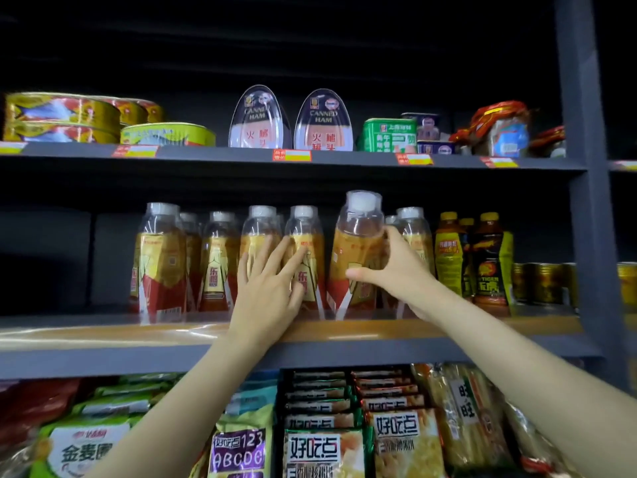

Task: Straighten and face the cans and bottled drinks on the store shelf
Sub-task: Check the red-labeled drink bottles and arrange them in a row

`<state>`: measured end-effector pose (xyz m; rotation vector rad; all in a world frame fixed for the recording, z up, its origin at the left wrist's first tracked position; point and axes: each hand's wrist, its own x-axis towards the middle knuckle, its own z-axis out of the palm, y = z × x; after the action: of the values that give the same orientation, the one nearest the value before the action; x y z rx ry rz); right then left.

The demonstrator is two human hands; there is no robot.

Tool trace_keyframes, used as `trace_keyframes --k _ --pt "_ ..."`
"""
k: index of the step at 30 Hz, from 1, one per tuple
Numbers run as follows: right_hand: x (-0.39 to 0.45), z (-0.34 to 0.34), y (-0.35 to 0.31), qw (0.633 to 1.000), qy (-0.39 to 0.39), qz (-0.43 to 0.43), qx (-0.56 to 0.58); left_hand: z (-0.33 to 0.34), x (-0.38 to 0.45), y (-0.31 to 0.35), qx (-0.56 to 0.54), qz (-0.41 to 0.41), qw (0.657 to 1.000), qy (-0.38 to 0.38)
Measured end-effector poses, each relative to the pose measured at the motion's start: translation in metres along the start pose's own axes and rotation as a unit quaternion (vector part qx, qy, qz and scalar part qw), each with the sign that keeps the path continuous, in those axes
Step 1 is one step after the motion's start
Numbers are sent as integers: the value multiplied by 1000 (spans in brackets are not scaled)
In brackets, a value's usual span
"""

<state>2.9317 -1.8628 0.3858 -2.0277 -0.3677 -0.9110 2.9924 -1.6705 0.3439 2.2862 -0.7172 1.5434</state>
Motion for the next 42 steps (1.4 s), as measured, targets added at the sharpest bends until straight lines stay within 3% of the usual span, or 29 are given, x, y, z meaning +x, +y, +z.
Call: trace_keyframes --k 3,7,8,9,11,12,13,15,17,19,22,24,26,27,29,30,31,33,36,37,40,42 --pt "-22 -16 -5 981 68 25 181 -16 -14 26 -189 -39 981 22" --pt "-35 -35 -15 913 76 69 394 -36 -22 63 -390 -96 913 -71" --pt "-38 -39 -18 896 65 72 434 -40 -19 69 -459 -132 873 -96" --pt "-41 -42 -21 881 51 72 464 -45 -16 75 -543 -174 812 -126" --pt "-46 -47 -24 863 25 72 499 -51 -14 84 -694 -234 659 -171" --pt "-49 -49 -25 861 12 76 503 -53 -15 88 -733 -245 613 -167" --pt "-52 -51 -25 861 2 82 502 -53 -16 90 -748 -246 597 -155" --pt "-57 -56 -25 864 -18 107 492 -55 -16 94 -739 -226 625 -114" --pt "-60 -59 -25 845 -17 154 513 -60 -13 91 -663 -160 729 -66" --pt "-62 -59 -24 812 -2 195 550 -65 -11 82 -555 -60 827 -68" --pt "-64 -54 -23 805 16 208 555 -70 -13 74 -465 27 880 -95" --pt "-64 -50 -23 802 28 194 565 -73 -16 73 -484 14 870 -92" --pt "-62 -46 -25 802 47 167 571 -78 -17 77 -548 -43 827 -119" --pt "-61 -45 -26 810 49 149 566 -80 -16 76 -595 -83 787 -143" --pt "-59 -43 -28 826 41 111 551 -82 -15 75 -697 -180 667 -193" --pt "-59 -43 -29 831 33 95 547 -82 -14 74 -723 -212 625 -204" --pt "-59 -44 -28 835 23 82 544 -81 -15 72 -726 -225 619 -196" --pt "-61 -45 -27 850 -2 78 521 -79 -16 70 -690 -212 678 -141" --pt "-60 -44 -28 850 -29 129 510 -80 -11 63 -505 -86 858 -36" --pt "-60 -42 -28 842 -33 141 520 -79 -10 60 -446 -25 895 -22" --pt "-63 -38 -26 839 -11 139 526 -76 -13 60 -382 68 921 -40" --pt "-67 -38 -25 879 32 96 466 -71 -18 55 -348 79 931 -81"
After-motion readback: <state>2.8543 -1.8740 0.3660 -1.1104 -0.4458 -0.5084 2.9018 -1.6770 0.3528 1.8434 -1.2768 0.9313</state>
